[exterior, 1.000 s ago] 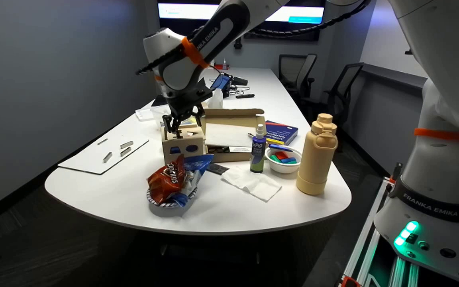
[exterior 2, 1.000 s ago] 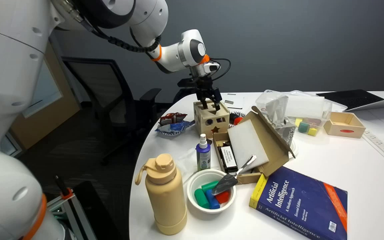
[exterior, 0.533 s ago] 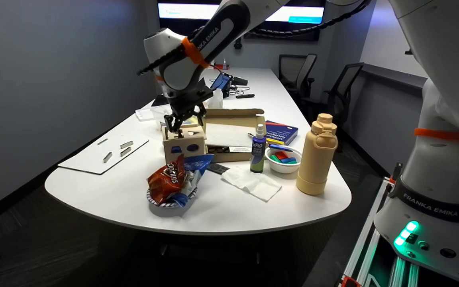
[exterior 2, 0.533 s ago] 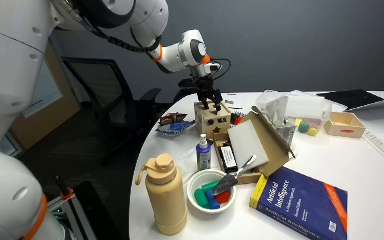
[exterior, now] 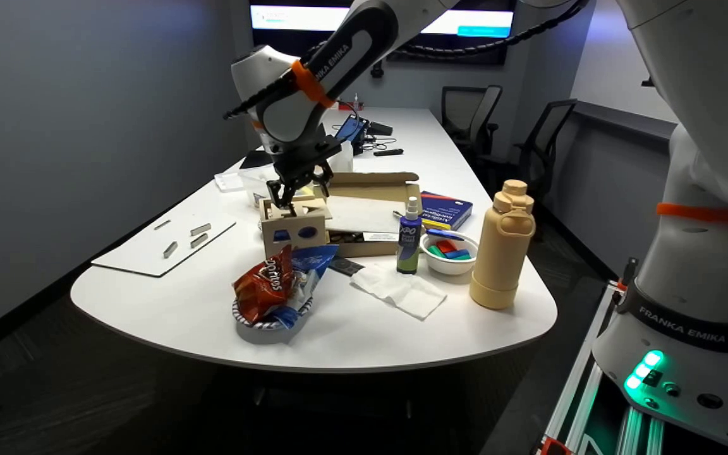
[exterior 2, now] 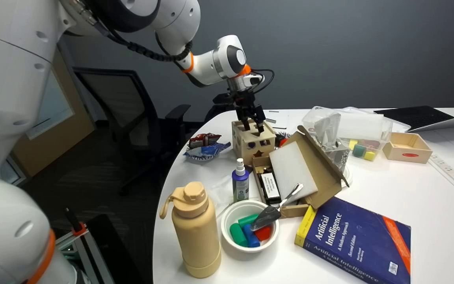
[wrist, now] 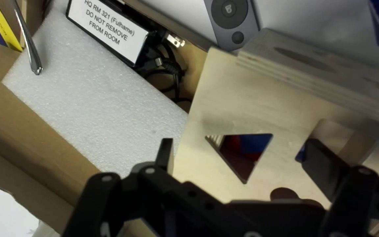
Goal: Open the lid on the wooden toy box.
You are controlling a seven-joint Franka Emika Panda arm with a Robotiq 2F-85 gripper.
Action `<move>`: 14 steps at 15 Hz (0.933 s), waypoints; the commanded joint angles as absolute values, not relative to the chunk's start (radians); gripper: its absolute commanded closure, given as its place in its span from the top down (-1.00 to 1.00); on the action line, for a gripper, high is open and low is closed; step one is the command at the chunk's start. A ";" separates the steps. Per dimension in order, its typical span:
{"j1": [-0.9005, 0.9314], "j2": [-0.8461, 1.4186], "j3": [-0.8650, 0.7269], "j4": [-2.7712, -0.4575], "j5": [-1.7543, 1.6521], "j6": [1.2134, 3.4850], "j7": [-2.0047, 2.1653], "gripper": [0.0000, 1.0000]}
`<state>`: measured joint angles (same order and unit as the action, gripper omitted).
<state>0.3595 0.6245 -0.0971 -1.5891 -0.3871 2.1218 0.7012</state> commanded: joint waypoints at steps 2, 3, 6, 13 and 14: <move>0.364 0.600 -0.109 -1.606 -0.422 2.089 0.756 1.00; 0.363 0.598 -0.111 -1.608 -0.425 2.088 0.764 1.00; 0.358 0.595 -0.116 -1.618 -0.429 2.093 0.780 1.00; 0.346 0.574 -0.125 -1.645 -0.431 2.089 0.820 1.00; 0.344 0.571 -0.125 -1.648 -0.430 2.086 0.825 1.00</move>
